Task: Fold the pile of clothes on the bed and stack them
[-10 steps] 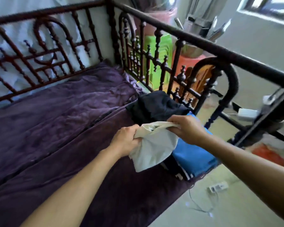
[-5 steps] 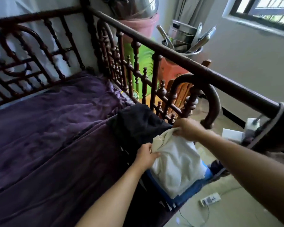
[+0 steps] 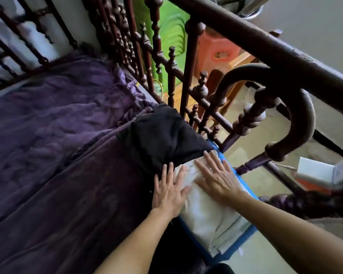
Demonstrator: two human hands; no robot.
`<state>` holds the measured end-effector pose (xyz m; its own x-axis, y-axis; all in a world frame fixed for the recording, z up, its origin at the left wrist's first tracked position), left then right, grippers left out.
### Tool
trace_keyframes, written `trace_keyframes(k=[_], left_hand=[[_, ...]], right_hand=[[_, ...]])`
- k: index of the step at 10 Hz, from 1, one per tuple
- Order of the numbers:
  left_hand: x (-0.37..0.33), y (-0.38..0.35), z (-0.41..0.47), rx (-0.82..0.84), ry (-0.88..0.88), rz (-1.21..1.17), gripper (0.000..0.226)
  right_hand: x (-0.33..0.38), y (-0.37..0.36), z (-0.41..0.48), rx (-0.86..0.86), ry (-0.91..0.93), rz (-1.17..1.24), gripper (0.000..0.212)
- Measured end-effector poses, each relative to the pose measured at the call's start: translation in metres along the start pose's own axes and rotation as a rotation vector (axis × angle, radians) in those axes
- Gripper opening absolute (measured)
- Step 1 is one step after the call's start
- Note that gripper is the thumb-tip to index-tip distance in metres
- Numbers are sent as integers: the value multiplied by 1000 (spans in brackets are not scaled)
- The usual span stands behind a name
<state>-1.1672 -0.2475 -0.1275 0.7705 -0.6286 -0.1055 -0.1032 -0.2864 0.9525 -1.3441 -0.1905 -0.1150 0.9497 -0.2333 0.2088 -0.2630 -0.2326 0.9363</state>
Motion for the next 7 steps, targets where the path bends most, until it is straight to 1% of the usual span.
trace_keyframes(k=[1, 3, 5, 6, 7], left_hand=[[-1, -10, 6, 39, 11, 34, 69], [-10, -11, 12, 71, 53, 73, 67], [-14, 1, 9, 110, 78, 107, 67], [-15, 1, 9, 109, 86, 102, 67], [-16, 3, 8, 111, 74, 117, 67]], right_hand=[[-6, -14, 0, 12, -5, 33, 68], [-10, -14, 4, 63, -15, 29, 67], [-7, 7, 3, 148, 15, 39, 68], [-6, 27, -1, 159, 8, 108, 63], [1, 66, -1, -57, -68, 380, 47]])
Point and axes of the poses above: each hand's wrist, its own z-axis towards the middle knuckle, its own y-axis out of the back of the hand, x = y × z, the point moved 3 cm from there along z, towards the middle knuckle, and after that the axes turned 7 degrees about z, right-handed, at the moved point
